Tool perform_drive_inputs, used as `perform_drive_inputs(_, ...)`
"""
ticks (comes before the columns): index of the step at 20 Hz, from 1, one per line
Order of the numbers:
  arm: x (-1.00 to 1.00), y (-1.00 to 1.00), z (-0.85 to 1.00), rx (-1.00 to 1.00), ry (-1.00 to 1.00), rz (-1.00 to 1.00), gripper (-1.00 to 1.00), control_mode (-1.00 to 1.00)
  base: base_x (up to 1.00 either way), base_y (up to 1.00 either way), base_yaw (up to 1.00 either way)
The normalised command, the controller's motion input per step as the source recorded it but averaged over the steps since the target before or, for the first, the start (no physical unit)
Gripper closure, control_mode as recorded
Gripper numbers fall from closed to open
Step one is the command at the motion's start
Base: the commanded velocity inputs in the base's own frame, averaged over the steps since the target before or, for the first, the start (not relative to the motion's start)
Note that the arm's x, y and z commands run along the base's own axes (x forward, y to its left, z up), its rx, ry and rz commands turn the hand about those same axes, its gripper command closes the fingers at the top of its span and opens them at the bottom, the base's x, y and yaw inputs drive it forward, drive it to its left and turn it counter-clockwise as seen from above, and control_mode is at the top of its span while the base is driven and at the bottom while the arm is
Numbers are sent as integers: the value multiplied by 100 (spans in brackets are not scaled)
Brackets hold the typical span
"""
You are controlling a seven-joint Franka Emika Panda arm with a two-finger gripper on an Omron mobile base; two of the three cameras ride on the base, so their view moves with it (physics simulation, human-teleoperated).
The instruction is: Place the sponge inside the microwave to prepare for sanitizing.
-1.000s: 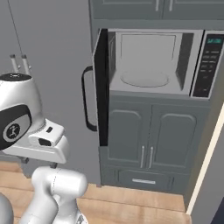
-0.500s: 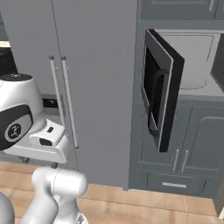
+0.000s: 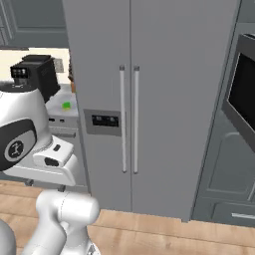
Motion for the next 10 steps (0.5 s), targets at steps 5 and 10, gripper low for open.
perform_drive_inputs(5,0,0,0,0,0,0,-100,100,15,100,0)
perform_drive_inputs(10,0,0,0,0,0,0,-100,100,23,98,0)
